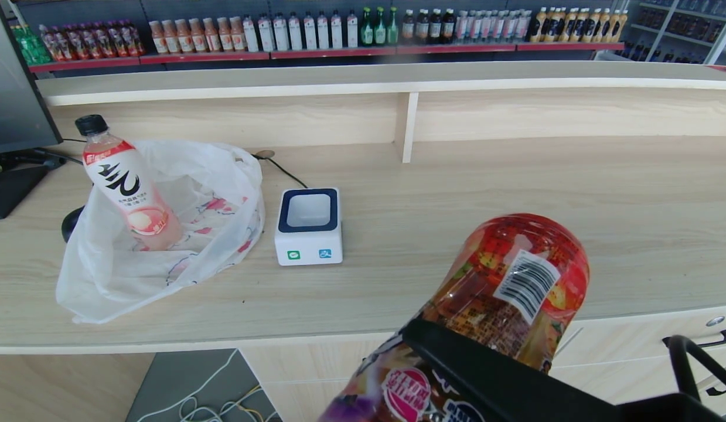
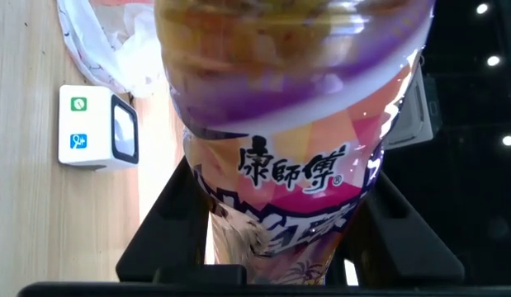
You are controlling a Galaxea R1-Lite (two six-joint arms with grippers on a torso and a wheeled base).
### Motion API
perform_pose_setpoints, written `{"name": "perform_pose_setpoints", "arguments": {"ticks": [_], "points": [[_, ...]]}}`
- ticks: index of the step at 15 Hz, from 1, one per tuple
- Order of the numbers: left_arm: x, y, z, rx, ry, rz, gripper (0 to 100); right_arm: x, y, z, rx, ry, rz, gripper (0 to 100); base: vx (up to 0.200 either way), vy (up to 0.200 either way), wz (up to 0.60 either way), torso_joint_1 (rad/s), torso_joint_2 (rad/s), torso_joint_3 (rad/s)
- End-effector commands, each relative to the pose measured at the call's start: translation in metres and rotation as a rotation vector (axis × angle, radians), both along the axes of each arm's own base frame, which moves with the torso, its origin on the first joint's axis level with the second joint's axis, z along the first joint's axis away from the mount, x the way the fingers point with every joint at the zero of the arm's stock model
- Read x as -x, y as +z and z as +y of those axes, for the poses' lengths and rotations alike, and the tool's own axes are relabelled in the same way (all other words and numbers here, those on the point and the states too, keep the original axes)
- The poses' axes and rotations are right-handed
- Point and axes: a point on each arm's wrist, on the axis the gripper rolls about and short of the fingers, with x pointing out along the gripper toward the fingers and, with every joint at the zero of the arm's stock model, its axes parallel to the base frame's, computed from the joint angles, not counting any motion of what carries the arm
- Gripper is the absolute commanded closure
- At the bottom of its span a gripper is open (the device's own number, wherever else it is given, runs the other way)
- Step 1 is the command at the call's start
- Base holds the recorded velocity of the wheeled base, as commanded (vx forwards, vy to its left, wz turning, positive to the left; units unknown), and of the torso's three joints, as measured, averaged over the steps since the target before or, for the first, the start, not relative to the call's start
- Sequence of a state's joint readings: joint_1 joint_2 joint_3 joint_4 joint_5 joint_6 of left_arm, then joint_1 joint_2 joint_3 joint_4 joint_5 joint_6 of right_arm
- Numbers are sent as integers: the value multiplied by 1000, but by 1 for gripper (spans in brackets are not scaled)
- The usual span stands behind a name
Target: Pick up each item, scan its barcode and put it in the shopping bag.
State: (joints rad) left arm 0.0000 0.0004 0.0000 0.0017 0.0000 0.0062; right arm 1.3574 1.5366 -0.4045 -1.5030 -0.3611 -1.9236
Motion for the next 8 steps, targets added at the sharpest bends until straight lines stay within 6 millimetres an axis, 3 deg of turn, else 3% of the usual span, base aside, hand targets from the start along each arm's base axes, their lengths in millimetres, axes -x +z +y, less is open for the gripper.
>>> {"name": "perform_pose_setpoints", "arguments": {"ticks": [1, 8], "points": [[0, 0, 0, 0, 0, -1, 0, 0, -1, 1, -2, 5, 10, 100, 0, 0, 0, 0, 0, 0], [0, 0, 0, 0, 0, 1, 0, 1, -10, -5, -149, 93, 223, 100, 0, 0, 0, 0, 0, 0]]}}
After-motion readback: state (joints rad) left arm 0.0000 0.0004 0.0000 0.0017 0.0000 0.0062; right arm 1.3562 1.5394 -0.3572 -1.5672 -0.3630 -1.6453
